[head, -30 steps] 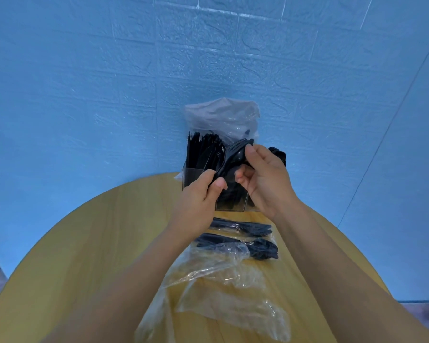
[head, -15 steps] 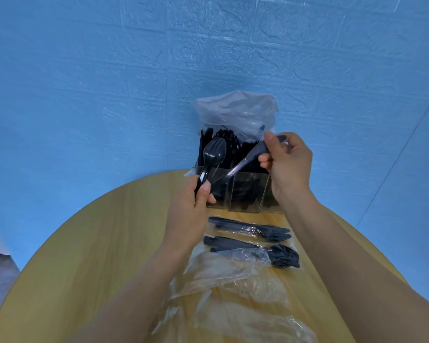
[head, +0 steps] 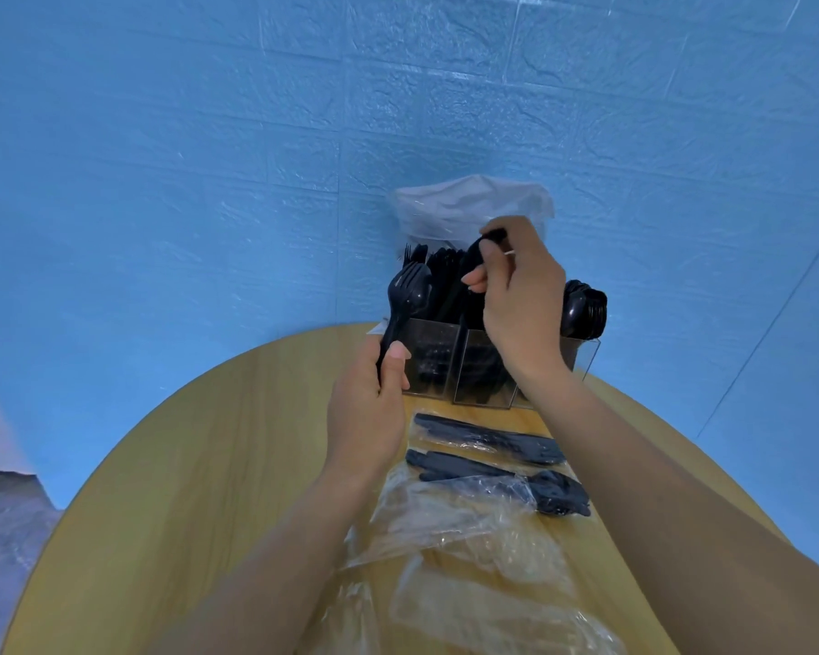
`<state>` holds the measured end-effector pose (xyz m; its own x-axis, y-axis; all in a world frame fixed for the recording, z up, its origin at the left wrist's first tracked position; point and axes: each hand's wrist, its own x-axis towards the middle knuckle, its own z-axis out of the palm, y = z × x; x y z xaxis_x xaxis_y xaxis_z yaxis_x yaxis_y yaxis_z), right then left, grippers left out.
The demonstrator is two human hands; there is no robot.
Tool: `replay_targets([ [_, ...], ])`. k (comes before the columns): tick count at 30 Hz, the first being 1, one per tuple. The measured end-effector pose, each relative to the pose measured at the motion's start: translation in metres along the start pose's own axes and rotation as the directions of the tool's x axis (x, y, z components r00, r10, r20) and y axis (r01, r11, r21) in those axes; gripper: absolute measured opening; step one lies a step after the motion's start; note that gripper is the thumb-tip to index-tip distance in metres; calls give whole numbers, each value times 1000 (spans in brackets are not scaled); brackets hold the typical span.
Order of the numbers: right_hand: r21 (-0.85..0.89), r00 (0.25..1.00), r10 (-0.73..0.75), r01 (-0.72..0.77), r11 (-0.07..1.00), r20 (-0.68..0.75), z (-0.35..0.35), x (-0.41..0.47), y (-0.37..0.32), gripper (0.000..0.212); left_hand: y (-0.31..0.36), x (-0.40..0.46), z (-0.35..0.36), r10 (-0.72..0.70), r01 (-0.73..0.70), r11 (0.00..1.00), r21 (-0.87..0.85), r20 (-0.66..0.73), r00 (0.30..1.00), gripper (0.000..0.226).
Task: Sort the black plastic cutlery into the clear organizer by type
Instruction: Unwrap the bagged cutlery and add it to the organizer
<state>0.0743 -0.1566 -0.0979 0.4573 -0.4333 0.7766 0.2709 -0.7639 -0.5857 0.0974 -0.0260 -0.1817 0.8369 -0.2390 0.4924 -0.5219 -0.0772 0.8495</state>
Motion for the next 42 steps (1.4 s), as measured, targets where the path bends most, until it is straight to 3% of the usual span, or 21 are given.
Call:
replay_targets([
  [4,-139,998,30,-21,990,58,9,-2,8,14,-1,-2,0,15,-15,1000,6,14,1000,25],
  [7,-242,994,-26,50,969,102,11,-3,15,9,-1,-2,-1,15,-15,1000,-7,18,1000,27],
  [12,-393,980,-71,139,909,183,13,-7,22,25,-1,-3,0,25,-25,1000,-5,37,999,28],
  [15,-272,990,-67,98,957,121,7,-15,11,27,0,-3,0,37,-37,999,-6,52,998,28],
  [18,-43,978,103,-97,994,182,0,-27,-1,22,3,-5,1,49,-49,999,-4,78,996,28],
  [23,214,931,265,-320,923,251,-9,-35,-4,16,7,-10,4,74,-76,997,12,130,989,24],
  [27,324,892,370,-442,836,261,-22,-31,0,4,10,-13,7,120,-128,991,28,203,972,23],
  [35,399,876,429,-483,780,222,-42,-22,3,14,16,-15,14,128,-149,987,64,254,959,21],
  [38,418,865,478,-495,762,154,-48,-16,6,17,15,-15,14,113,-136,988,75,258,960,21],
  [42,595,826,563,-450,666,-6,-61,-5,10,23,14,-12,14,75,-90,994,57,218,973,20],
])
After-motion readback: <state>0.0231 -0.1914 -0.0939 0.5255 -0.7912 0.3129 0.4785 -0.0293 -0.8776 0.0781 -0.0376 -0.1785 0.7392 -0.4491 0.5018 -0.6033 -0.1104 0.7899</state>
